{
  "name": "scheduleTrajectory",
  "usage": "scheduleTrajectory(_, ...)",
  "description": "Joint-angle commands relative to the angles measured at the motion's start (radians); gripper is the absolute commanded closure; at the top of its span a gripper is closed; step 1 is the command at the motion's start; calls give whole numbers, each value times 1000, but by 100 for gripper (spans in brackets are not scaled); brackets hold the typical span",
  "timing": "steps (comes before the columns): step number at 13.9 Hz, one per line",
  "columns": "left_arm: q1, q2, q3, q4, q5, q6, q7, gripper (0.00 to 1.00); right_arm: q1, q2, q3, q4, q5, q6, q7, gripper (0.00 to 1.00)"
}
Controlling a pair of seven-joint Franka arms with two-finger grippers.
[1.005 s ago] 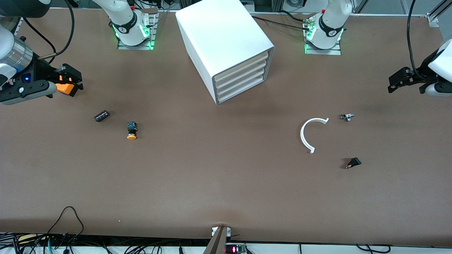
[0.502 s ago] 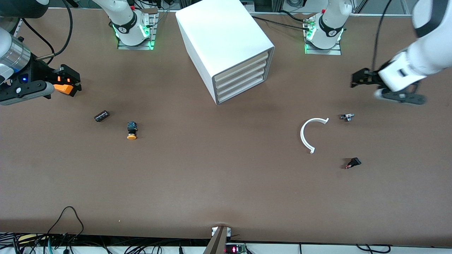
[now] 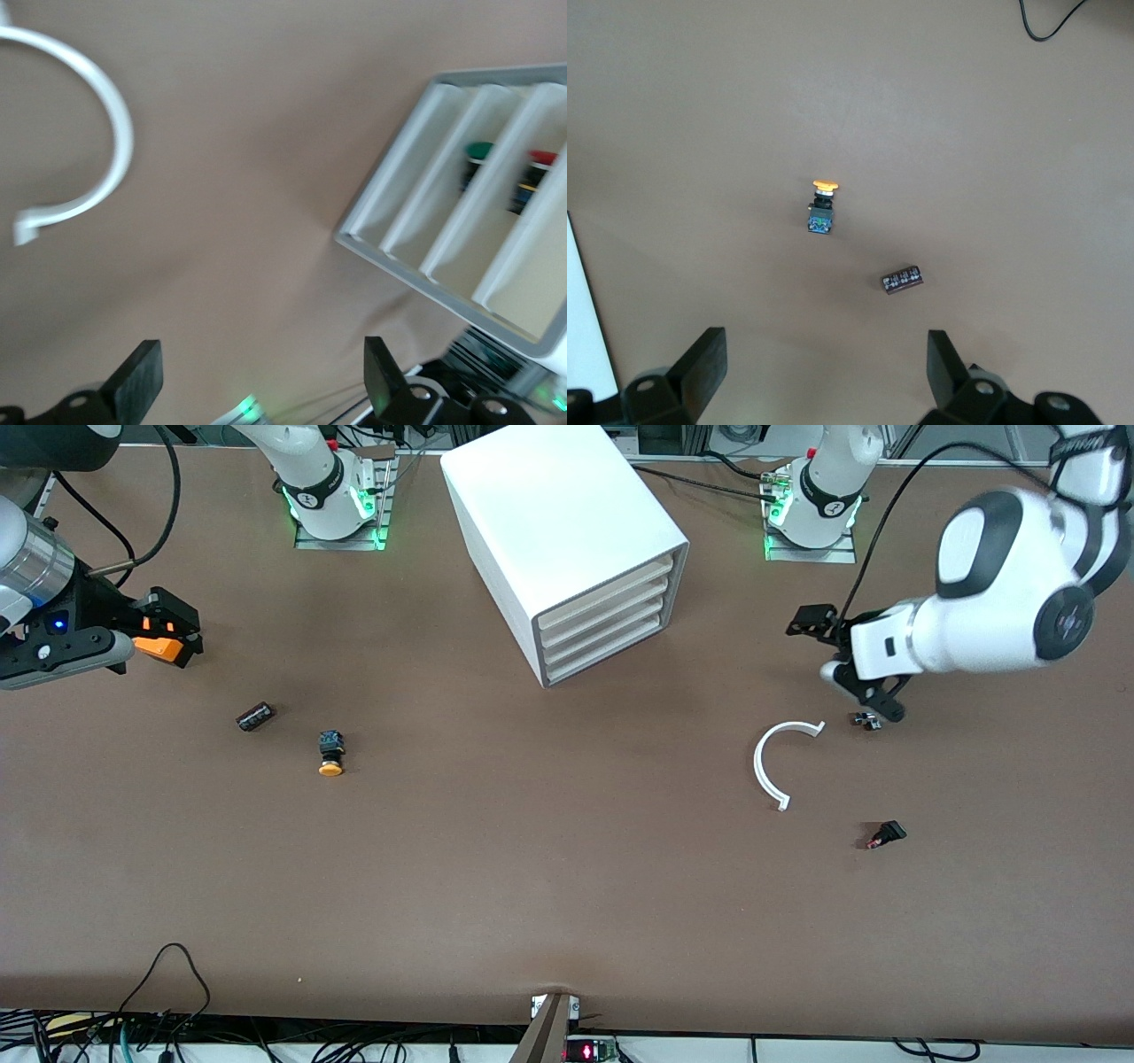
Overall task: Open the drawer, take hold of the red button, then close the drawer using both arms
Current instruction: 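Move the left gripper to the handle of the white cabinet drawer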
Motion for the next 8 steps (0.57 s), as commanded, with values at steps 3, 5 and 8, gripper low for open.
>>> scheduleTrajectory(3, -1, 183, 12, -45, -309, -28, 270, 0, -6, -1, 2, 1, -8, 3, -16, 0)
scheduleTrajectory(5, -26, 272, 12, -73, -445, -28, 385, 1, -9, -1, 2, 1, -6, 3, -16, 0)
scheduleTrajectory(8, -84, 368, 9, -96, -602, -29, 515, 8, -9, -1, 2, 1, -6, 3, -16, 0)
